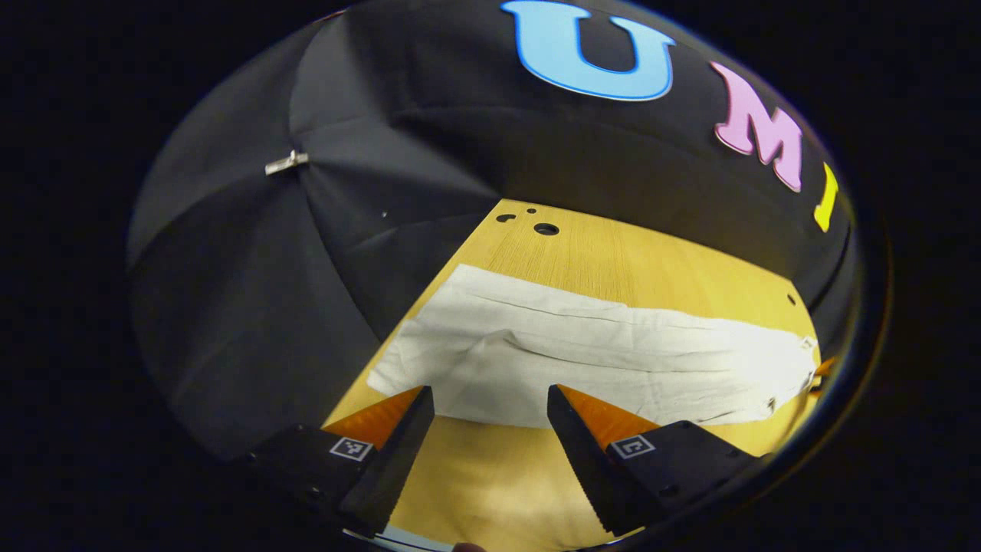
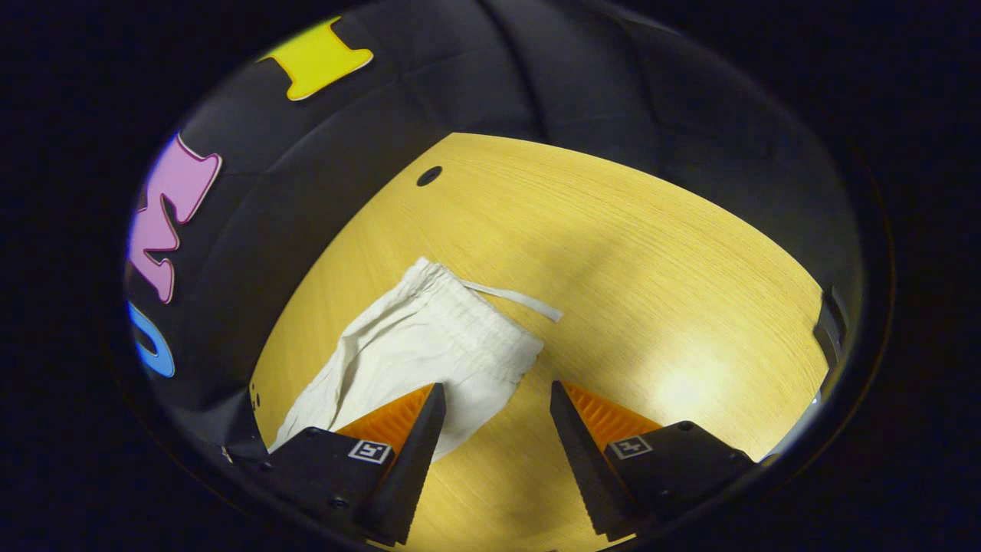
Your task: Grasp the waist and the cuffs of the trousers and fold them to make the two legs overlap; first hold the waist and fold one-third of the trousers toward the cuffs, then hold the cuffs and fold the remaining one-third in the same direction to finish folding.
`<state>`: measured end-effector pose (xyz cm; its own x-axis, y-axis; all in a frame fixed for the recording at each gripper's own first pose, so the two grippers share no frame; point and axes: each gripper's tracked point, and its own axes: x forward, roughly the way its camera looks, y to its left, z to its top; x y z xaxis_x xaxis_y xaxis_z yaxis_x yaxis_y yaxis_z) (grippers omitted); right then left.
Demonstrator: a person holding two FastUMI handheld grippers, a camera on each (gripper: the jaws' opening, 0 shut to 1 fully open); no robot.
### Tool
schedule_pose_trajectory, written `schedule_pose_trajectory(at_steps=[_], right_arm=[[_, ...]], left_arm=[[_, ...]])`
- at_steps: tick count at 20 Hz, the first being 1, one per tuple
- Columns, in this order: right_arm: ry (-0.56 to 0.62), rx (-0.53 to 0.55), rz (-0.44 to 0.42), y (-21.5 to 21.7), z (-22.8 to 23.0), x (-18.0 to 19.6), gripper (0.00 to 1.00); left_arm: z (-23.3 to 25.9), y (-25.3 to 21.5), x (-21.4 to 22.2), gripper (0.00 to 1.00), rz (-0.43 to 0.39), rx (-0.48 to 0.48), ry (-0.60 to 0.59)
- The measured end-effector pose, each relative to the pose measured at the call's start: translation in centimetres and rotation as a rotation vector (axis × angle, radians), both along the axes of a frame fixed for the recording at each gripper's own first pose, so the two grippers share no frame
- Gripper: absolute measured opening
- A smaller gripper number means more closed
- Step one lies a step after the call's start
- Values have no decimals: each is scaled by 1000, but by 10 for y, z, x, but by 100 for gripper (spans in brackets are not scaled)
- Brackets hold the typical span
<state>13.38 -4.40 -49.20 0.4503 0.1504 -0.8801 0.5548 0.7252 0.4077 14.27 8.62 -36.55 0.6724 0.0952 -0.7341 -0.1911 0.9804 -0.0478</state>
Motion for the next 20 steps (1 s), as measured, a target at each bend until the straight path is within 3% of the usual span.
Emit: schedule_pose_trajectory(at_steps=[4, 9, 11, 12, 13, 14, 17, 20], right_arm=[[28, 60, -81, 14, -1, 20, 87], [112, -8, -201, 6, -11, 23, 83], [128, 14, -211, 6, -11, 21, 68], [116, 30, -211, 8, -7, 20, 38], [91, 33, -221, 6, -10, 25, 32], [70, 31, -229, 7, -13, 27, 16], [37, 30, -216, 8, -13, 28, 14], [38, 57, -214, 10, -13, 28, 14]], left_arm=[[-8, -4, -5, 95, 54, -44, 25], [-21, -10, -15, 95, 127, -132, 69], [-29, -18, -16, 95, 165, -189, 82], [-36, -24, -14, 95, 190, -228, 89], [-42, -29, -14, 95, 218, -267, 102], [-49, -34, -14, 95, 249, -308, 113], [-63, -44, -5, 95, 346, -450, 128], [-73, -34, 6, 95, 415, -494, 121]])
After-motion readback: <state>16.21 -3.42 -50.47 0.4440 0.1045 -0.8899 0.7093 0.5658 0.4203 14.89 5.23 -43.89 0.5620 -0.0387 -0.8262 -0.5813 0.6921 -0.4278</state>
